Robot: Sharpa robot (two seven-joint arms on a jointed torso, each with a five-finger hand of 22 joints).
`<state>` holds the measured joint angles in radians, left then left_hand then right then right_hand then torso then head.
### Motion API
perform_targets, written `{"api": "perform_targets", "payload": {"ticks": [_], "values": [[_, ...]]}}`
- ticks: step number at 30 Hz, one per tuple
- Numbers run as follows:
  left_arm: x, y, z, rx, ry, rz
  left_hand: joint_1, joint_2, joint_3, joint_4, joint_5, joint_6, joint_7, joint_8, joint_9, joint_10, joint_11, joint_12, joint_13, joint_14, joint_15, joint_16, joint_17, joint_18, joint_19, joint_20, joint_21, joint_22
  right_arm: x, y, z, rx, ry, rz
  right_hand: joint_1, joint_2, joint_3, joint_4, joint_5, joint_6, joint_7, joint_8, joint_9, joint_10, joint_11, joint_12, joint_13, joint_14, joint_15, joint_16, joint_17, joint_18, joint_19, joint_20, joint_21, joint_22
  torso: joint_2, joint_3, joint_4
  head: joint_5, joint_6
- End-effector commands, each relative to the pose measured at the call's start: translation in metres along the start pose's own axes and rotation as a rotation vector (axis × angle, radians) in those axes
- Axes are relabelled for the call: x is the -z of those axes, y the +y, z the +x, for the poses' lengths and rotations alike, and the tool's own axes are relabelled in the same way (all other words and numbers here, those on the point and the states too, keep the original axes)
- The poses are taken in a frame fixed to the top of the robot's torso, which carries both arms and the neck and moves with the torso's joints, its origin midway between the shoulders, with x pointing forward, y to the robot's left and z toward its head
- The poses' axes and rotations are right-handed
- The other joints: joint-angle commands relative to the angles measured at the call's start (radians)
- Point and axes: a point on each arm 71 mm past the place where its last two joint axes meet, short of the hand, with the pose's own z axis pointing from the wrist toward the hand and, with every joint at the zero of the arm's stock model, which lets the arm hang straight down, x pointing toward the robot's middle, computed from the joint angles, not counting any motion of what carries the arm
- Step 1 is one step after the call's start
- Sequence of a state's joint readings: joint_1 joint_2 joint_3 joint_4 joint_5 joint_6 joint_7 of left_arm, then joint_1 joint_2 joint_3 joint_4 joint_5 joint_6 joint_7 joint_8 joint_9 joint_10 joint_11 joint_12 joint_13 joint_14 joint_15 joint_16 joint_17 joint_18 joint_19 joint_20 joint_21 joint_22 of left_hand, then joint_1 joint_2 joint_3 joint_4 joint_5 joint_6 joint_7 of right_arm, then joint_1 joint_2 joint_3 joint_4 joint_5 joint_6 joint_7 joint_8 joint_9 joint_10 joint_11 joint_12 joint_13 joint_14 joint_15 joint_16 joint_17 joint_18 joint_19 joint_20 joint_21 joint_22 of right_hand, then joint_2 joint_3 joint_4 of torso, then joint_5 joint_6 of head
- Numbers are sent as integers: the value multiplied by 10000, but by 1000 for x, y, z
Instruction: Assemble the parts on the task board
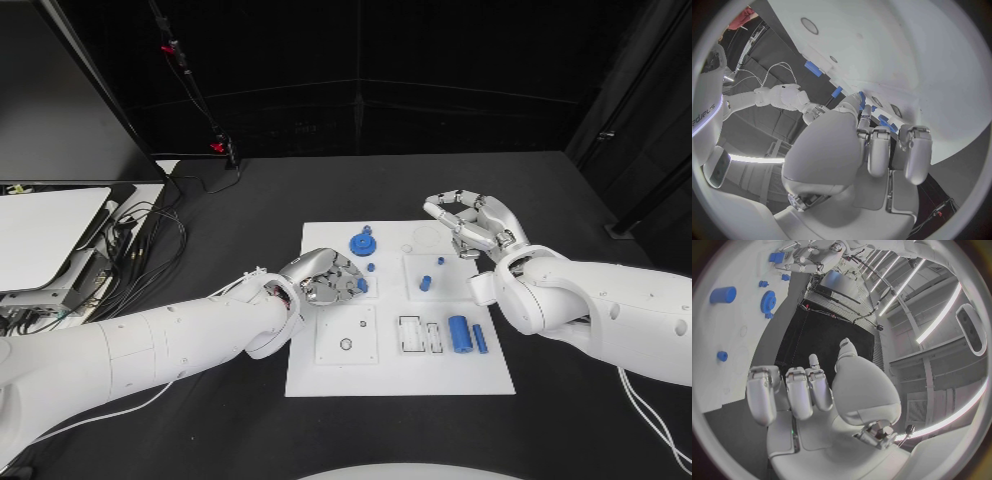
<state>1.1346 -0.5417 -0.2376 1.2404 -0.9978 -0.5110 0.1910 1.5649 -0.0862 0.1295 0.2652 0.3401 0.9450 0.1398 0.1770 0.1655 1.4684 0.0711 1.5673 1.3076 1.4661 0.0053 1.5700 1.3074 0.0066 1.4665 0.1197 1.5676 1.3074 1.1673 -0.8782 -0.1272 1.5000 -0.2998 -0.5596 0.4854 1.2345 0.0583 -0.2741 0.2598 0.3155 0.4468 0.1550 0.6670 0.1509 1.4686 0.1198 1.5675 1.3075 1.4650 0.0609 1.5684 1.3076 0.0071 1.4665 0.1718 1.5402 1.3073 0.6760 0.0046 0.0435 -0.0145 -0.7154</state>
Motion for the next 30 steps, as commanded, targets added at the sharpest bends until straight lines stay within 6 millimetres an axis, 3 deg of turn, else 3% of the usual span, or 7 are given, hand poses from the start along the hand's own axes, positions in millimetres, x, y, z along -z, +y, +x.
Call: {"api": "perform_targets", "payload": {"ticks": [1, 11, 30], "values": [[0, -2, -1, -35, -95, 117, 39, 45, -38, 0, -67, 36, -9, 86, 15, 1024, 51, 35, 2632, 1047, 65, 8, 2634, -66, 1043, 44, 32, 2634, 0, 1, 0, -40, 7, -5, 80, 31, 1, 48, 43, 68, 470, 28, -16, 1022, 72, 33, 2633, 1058, 67, 24, 2632, 30, 742, 50, 29, 2491, 0, -2, -2, -16, 2], [0, -4, -2, -66, -286, 322, 92, 90, -25, -6, -60, 121, -37, 149, 29, 1024, 28, 35, 2632, 1047, 54, 8, 2634, -66, 1043, 45, 32, 2634, -1, 0, -1, -20, -26, 46, 91, 32, 3, 52, 77, 97, 477, 45, -24, 1022, 79, 33, 2633, 1058, 74, 24, 2632, 33, 735, 56, 23, 2487, 1, 5, 5, -69, -3], [1, -2, -2, -40, -156, 179, 67, 52, -109, 56, 23, -158, 29, 85, -37, 1024, 75, 35, 2632, 1047, 74, 8, 2634, -66, 1043, 50, 32, 2634, -1, 0, -1, -17, -30, 87, 110, 34, 6, 58, 153, 122, 486, 59, -46, 1022, 88, 33, 2633, 1058, 84, 24, 2632, 33, 735, 67, 22, 2487, -7, 1, -7, -46, -42]]}}
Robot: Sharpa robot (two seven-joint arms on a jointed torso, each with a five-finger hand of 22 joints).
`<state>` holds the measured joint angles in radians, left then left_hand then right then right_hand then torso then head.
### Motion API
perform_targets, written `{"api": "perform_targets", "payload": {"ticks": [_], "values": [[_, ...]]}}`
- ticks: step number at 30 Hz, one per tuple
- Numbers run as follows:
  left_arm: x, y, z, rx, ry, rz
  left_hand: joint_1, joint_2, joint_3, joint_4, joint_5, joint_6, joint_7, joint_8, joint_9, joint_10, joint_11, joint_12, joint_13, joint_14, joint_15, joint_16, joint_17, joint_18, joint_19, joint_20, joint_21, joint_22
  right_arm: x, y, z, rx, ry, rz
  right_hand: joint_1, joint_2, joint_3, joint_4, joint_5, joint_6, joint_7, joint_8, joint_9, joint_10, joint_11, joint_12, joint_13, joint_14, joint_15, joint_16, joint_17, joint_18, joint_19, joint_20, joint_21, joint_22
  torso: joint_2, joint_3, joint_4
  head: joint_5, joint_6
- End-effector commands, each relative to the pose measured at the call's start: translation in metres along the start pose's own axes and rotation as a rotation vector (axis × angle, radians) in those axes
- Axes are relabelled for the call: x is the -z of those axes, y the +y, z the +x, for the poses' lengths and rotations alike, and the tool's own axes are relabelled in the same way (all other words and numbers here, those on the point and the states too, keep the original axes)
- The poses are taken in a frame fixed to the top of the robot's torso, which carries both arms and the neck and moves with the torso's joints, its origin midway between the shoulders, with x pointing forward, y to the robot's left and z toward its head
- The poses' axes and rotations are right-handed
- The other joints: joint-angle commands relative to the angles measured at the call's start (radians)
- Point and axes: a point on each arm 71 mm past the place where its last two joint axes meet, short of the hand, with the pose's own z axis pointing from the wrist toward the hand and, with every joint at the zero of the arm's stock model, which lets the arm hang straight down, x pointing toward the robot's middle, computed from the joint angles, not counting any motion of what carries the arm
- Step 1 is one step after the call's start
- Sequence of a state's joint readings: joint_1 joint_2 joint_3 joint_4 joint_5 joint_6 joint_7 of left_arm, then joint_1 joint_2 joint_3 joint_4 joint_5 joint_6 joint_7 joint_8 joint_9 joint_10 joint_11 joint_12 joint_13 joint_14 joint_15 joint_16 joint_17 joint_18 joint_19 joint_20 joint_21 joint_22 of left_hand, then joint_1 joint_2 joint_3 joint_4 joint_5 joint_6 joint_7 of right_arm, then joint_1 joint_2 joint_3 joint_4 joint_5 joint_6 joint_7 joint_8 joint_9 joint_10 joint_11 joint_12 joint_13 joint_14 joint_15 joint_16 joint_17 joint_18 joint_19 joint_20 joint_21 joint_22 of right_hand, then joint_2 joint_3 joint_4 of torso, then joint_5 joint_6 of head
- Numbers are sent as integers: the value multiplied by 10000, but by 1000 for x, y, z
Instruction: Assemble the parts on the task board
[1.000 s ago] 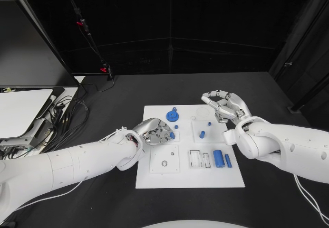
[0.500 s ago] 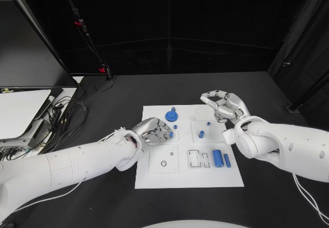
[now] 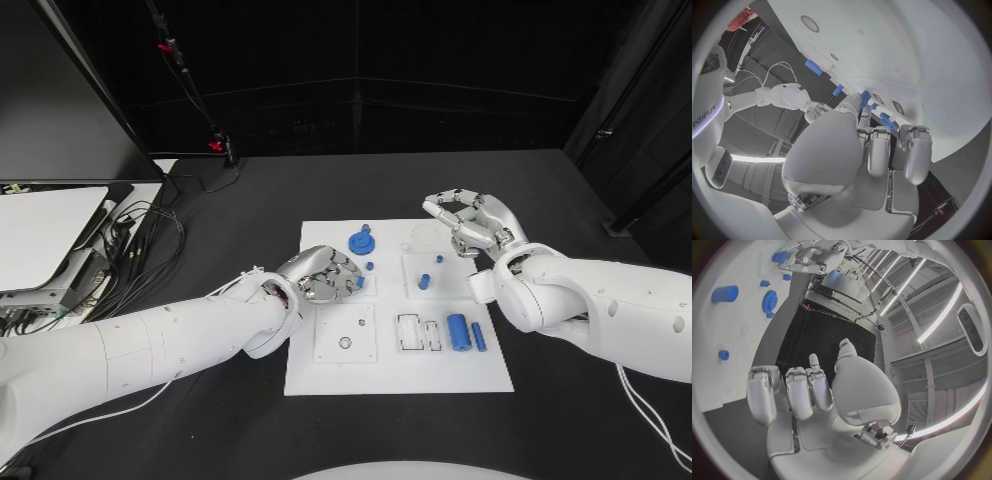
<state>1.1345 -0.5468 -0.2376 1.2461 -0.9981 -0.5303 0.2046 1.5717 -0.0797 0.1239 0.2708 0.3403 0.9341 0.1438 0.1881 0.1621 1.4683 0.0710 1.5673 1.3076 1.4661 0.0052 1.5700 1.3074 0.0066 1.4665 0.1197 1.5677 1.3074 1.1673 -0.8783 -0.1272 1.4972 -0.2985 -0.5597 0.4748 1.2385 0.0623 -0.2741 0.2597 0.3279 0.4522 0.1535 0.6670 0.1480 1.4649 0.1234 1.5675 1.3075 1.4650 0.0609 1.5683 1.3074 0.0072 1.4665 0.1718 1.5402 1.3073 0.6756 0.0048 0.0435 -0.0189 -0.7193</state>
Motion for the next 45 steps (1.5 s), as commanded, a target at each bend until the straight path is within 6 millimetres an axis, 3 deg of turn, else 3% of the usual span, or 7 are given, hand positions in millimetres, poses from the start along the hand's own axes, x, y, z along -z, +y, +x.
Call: {"api": "perform_targets", "payload": {"ticks": [1, 12, 20, 33, 38, 42, 45], "values": [[-1, -1, 0, -10, 47, 23, 1, -10, -52, -1, 22, -45, -11, -24, -2, 1025, 76, 35, 2632, 1047, 75, 8, 2634, -66, 1043, 51, 31, 2634, 0, 1, 0, -25, 0, -33, 76, -6, 7, 61, 55, 76, 504, 63, -23, 1059, 55, 33, 2633, 1058, 87, 25, 2634, 31, 740, 70, 27, 2489, -2, -1, -7, -2, -2], [0, 0, 1, 11, 188, -60, -9, -68, -105, 8, 24, -114, 8, -21, -15, 1025, 87, 35, 2632, 1047, 87, 8, 2634, -66, 1043, 59, 31, 2634, -1, 1, 1, -33, 13, -28, 78, -5, 8, 61, 63, 82, 506, 66, -24, 1059, 56, 33, 2633, 1058, 88, 25, 2634, 29, 746, 71, 32, 2492, 3, 2, 1, -15, -13], [0, -2, 1, 31, 258, 222, -209, -373, -443, 146, 64, -923, 75, -142, -148, 1025, 144, 35, 2632, 1047, 246, 8, 2634, -66, 1043, 176, 31, 2634, -1, 1, 1, -26, 1, -22, 78, -5, 8, 61, 63, 82, 506, 66, -24, 1059, 56, 33, 2633, 1058, 88, 25, 2634, 29, 746, 71, 32, 2492, 2, -3, -1, -13, -28], [5, 0, -4, -2, 42, 463, -438, -503, -722, 201, 80, -1655, 112, 25, -195, 1025, 168, 35, 2632, 1047, 276, 8, 2634, -66, 1043, 227, 31, 2634, -1, 1, 0, -15, -20, -15, 78, -5, 8, 61, 63, 82, 506, 66, -24, 1059, 56, 33, 2633, 1058, 88, 25, 2634, 29, 746, 71, 32, 2492, -1, 0, -7, -34, -18], [9, -4, -20, -69, -122, 596, -861, -536, -954, 222, 161, -1825, 170, 253, -172, 1025, 225, 35, 2632, 1047, 323, 8, 2634, -66, 1043, 261, 31, 2634, -1, 1, 0, -3, -41, -2, 78, -5, 8, 61, 63, 82, 506, 66, -24, 1059, 56, 33, 2633, 1058, 88, 25, 2634, 29, 746, 71, 32, 2492, -11, 1, -12, -49, -16], [8, -16, -45, -205, -300, 851, -1410, -510, -1274, 238, 271, -2022, 191, 482, -158, 1025, 253, 35, 2632, 1047, 351, 8, 2634, -66, 1043, 295, 31, 2634, 0, 1, 0, 5, -57, 13, 83, -5, 8, 62, 73, 92, 509, 71, -30, 1059, 59, 33, 2633, 1058, 90, 25, 2634, 28, 749, 73, 35, 2493, -9, 12, 0, -49, 0], [6, -29, -66, -298, -102, 936, -2038, -265, -1593, 240, 625, -2341, 223, 677, -164, 1025, 286, 35, 2632, 1047, 380, 8, 2634, -66, 1043, 324, 31, 2634, -1, 1, 0, 5, -57, 25, 87, -5, 8, 64, 82, 102, 512, 76, -35, 1059, 62, 33, 2633, 1058, 93, 25, 2634, 27, 752, 76, 38, 2495, -14, 17, -2, -37, 29]]}}
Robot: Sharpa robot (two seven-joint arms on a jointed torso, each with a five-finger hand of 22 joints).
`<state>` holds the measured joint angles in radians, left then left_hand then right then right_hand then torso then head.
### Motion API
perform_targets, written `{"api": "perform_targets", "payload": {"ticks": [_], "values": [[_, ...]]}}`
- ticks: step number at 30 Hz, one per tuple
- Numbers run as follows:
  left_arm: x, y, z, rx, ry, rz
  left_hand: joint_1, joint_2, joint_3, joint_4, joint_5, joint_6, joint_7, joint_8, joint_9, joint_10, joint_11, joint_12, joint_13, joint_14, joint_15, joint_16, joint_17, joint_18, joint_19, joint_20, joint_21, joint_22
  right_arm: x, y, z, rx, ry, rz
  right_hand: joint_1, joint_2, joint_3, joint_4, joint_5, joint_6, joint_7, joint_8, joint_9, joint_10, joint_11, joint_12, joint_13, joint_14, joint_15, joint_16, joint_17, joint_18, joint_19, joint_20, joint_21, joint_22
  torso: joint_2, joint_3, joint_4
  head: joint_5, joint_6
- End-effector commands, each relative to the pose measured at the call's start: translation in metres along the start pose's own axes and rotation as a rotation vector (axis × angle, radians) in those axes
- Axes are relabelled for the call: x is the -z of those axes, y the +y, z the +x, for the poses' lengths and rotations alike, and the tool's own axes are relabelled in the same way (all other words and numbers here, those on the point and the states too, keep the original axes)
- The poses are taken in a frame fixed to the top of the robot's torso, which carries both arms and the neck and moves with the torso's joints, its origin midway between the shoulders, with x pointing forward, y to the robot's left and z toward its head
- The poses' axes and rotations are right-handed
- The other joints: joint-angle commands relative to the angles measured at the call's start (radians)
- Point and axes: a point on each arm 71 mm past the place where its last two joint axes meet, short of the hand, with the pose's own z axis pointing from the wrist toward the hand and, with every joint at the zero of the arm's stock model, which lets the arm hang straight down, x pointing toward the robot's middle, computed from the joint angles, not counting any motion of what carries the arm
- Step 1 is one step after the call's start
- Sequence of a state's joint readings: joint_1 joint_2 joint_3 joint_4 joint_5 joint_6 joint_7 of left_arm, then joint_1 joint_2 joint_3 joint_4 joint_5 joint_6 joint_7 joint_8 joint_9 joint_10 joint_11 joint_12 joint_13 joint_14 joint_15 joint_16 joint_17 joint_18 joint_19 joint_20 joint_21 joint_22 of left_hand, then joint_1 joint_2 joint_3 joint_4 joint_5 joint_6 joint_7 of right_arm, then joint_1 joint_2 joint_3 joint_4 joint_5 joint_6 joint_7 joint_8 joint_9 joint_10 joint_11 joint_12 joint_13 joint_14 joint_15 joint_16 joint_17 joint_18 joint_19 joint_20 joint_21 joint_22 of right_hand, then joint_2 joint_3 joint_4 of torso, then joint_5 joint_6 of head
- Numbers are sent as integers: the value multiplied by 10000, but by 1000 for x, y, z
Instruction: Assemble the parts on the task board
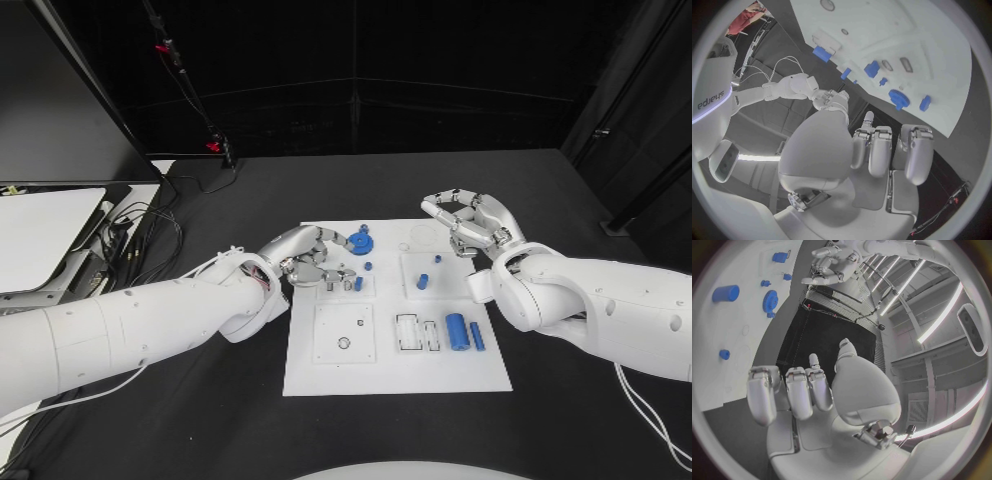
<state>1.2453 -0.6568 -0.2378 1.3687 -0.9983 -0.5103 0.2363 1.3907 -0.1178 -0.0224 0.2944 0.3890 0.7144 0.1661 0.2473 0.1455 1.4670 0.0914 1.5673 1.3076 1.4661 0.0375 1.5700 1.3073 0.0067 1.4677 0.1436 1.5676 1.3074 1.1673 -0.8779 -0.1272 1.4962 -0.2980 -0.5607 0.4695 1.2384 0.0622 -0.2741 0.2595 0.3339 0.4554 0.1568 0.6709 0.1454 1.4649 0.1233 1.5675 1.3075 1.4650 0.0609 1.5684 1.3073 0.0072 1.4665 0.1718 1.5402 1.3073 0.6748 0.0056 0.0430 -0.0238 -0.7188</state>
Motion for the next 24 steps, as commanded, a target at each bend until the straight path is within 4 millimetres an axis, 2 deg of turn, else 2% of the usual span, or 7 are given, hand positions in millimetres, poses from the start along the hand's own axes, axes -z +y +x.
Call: {"api": "perform_targets", "payload": {"ticks": [1, 6, 9, 11, 14, 20, 24], "values": [[-2, -8, -8, 22, 316, 84, -319, 157, -170, 4, 160, -204, 8, 116, 3, 1038, 78, 35, 2632, 1047, 62, 8, 2635, -67, 1031, 88, 31, 2634, -1, 1, 0, 0, -41, -31, 88, -4, 8, 65, 22, 70, 479, 36, -9, 1059, 63, 33, 2633, 1058, 93, 24, 2635, 27, 752, 76, 39, 2495, -6, 9, 4, 12, 23], [-6, -17, -26, -23, 1803, -681, -1497, 989, -445, -13, 67, -542, 160, 689, 174, 1038, 213, 35, 2632, 1047, 171, 8, 2635, -67, 1031, 163, 31, 2634, -1, 1, 1, -12, -22, -8, 88, -3, 8, 67, 23, 74, 480, 38, -11, 1059, 64, 33, 2633, 1058, 94, 24, 2635, 29, 745, 77, 32, 2491, -3, 3, -17, 52, 68], [-7, -19, -31, -328, 2937, -1336, -1909, 1440, -605, -29, -480, -552, 77, 1445, 499, 1038, 191, 35, 2632, 1047, 143, 8, 2635, -67, 1031, 189, 31, 2634, -1, 1, 2, -15, -17, 19, 88, -3, 8, 67, 23, 74, 480, 38, -11, 1059, 64, 33, 2633, 1058, 94, 24, 2635, 29, 745, 77, 32, 2491, 0, 7, -9, 81, 84], [-7, -19, -33, -640, 3574, -1688, -2059, 1717, -725, -45, -1194, -346, -13, 2136, 827, 1038, 71, 35, 2632, 1047, 86, 8, 2635, -67, 1031, 155, 31, 2634, -1, 1, 2, -15, -18, 36, 88, -3, 7, 68, 23, 77, 480, 39, -12, 1059, 65, 33, 2633, 1058, 94, 24, 2635, 30, 743, 78, 30, 2490, -1, 7, -4, 77, 114], [-6, -18, -37, -1081, 4341, -2134, -2075, 1949, -898, -58, -1933, -246, -178, 2974, 1298, 1038, -67, 35, 2632, 1047, -35, 8, 2635, -67, 1031, 61, 31, 2634, -1, 1, 2, -16, -17, 60, 87, -2, 7, 70, 23, 79, 481, 40, -13, 1059, 65, 33, 2633, 1058, 95, 24, 2635, 31, 741, 78, 28, 2489, 3, -4, -10, 67, 129], [-7, -18, -38, -1597, 5188, -2548, -1536, 2152, -1236, -3, -2258, -300, -535, 4939, 2762, 1038, -425, 35, 2632, 1047, -341, 8, 2635, -67, 1031, -212, 31, 2634, -1, 1, 2, -17, -12, 103, 86, -2, 7, 71, 22, 81, 481, 41, -13, 1059, 65, 33, 2633, 1058, 95, 24, 2635, 30, 741, 78, 29, 2489, 11, -12, 4, 43, 179], [-10, -19, -35, -1785, 5734, -2719, -1652, 2466, -1362, -18, -2501, -55, -674, 5235, 3070, 1038, -523, 35, 2632, 1047, -429, 8, 2635, -67, 1031, -296, 31, 2634, -1, 0, 3, -22, -3, 128, 85, -2, 6, 73, 21, 85, 482, 43, -15, 1059, 66, 33, 2633, 1058, 96, 24, 2635, 30, 742, 79, 29, 2489, 15, -15, -5, 24, 203]]}}
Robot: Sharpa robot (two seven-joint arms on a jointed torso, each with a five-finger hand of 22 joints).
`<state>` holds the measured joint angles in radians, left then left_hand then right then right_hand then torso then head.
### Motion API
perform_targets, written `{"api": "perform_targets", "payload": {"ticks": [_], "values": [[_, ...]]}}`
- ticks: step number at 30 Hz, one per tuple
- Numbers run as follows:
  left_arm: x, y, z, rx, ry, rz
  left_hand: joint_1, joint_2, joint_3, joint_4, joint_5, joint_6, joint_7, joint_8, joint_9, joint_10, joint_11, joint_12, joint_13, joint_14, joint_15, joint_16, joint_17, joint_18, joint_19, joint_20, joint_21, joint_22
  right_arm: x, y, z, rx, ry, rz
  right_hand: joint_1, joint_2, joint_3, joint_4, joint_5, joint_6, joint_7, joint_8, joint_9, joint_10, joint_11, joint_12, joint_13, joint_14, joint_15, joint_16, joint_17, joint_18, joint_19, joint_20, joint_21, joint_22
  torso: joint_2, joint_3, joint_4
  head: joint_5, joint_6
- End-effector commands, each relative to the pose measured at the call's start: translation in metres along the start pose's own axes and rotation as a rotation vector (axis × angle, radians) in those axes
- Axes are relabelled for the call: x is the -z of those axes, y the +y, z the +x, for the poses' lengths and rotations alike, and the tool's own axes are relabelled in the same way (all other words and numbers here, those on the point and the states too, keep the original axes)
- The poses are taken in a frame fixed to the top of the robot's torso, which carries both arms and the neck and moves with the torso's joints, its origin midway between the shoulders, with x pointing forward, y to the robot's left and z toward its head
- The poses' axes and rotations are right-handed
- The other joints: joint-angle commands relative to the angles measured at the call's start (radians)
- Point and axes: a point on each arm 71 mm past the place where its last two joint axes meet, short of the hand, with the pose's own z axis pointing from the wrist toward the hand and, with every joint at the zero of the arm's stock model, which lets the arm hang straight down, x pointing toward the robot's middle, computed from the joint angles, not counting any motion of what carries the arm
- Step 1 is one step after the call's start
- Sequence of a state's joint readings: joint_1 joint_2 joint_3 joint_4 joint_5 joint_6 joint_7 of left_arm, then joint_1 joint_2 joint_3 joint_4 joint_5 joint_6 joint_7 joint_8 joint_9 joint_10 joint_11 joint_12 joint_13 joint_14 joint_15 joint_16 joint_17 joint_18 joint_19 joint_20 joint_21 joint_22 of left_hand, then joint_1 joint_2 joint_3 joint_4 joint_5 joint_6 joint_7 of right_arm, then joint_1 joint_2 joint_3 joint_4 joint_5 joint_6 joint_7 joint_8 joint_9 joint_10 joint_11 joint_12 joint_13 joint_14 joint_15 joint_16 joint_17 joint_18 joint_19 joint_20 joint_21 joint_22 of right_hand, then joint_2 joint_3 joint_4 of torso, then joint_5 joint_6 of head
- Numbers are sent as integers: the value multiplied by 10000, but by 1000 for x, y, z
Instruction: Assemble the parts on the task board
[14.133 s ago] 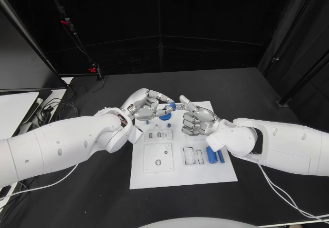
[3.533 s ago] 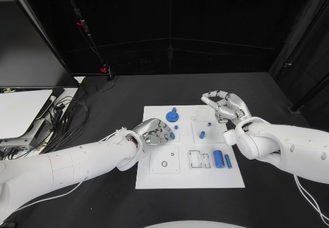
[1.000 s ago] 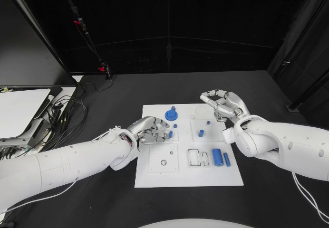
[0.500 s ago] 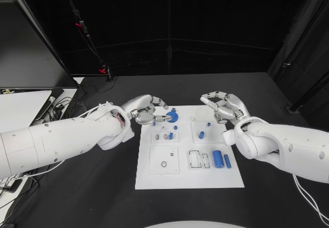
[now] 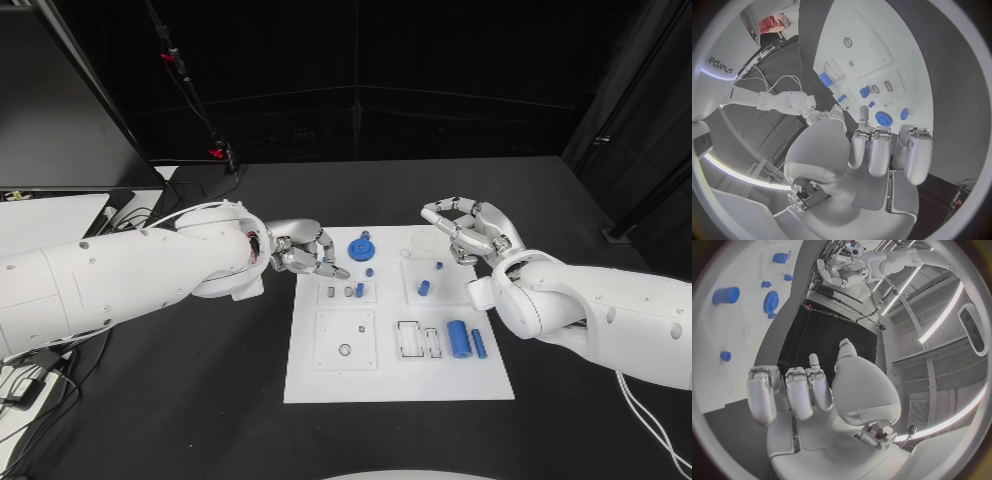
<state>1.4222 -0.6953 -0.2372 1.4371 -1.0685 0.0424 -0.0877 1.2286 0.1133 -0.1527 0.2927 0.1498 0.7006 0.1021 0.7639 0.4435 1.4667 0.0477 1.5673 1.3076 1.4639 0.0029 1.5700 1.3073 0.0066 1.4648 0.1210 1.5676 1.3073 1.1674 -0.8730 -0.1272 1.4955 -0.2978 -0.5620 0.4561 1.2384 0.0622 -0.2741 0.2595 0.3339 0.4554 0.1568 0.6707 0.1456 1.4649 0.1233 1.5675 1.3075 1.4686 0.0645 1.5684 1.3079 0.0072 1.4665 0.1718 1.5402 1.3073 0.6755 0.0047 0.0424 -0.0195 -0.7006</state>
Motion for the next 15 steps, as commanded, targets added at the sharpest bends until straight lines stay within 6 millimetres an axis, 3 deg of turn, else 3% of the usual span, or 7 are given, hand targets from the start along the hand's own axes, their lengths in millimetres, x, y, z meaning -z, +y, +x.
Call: {"api": "perform_targets", "payload": {"ticks": [1, 6, 9, 12, 15], "values": [[-3, 2, 7, -582, 1324, -652, -48, 229, -92, 0, -216, 158, -65, 88, 137, 1041, -117, 35, 2632, 1069, -108, 8, 2634, -66, 1060, -92, 31, 2635, -1, 1, 1, -8, -23, 11, 85, -2, 6, 73, 21, 85, 482, 46, -16, 1059, 66, 33, 2633, 1022, 60, 24, 2629, 30, 742, 79, 29, 2489, 7, -7, -3, -18, 21], [-10, -2, 8, -716, 1674, -683, -121, 575, -277, -4, -915, 383, -151, -22, 269, 1041, -206, 35, 2632, 1069, -202, 8, 2634, -66, 1060, -189, 31, 2635, 0, 1, 1, -9, -28, 15, 85, -2, 6, 73, 21, 85, 482, 46, -16, 1059, 66, 33, 2633, 1022, 60, 24, 2629, 30, 742, 79, 29, 2489, 17, -9, -3, -23, 74], [-14, -2, 7, -764, 1755, -721, -144, 638, -350, -4, -961, 497, -175, -86, 280, 1041, -224, 35, 2632, 1069, -221, 8, 2634, -66, 1060, -209, 31, 2635, 0, 1, 0, -3, -40, 21, 85, -2, 6, 73, 21, 85, 482, 46, -16, 1059, 66, 33, 2633, 1022, 60, 24, 2629, 30, 742, 79, 29, 2489, 10, -7, -11, -3, 97], [-19, -2, 6, -794, 1795, -786, -37, 717, -527, -17, -931, 878, -253, -398, 231, 1041, -310, 35, 2632, 1069, -282, 8, 2634, -66, 1060, -264, 31, 2635, 0, 1, 0, -3, -42, 32, 85, -2, 6, 73, 21, 85, 482, 46, -16, 1059, 66, 33, 2633, 1022, 60, 24, 2629, 30, 742, 79, 29, 2489, 11, -8, -6, -21, 164], [-22, -2, 6, -806, 1827, -813, -183, 539, -842, -21, -640, 1113, -284, -656, 208, 1041, -326, 35, 2632, 1069, -312, 8, 2634, -66, 1060, -298, 31, 2635, 0, 1, 0, -6, -39, 47, 85, -2, 6, 73, 21, 85, 482, 46, -16, 1059, 66, 33, 2633, 1022, 60, 24, 2629, 30, 742, 79, 29, 2489, 13, -2, 8, -22, 220]]}}
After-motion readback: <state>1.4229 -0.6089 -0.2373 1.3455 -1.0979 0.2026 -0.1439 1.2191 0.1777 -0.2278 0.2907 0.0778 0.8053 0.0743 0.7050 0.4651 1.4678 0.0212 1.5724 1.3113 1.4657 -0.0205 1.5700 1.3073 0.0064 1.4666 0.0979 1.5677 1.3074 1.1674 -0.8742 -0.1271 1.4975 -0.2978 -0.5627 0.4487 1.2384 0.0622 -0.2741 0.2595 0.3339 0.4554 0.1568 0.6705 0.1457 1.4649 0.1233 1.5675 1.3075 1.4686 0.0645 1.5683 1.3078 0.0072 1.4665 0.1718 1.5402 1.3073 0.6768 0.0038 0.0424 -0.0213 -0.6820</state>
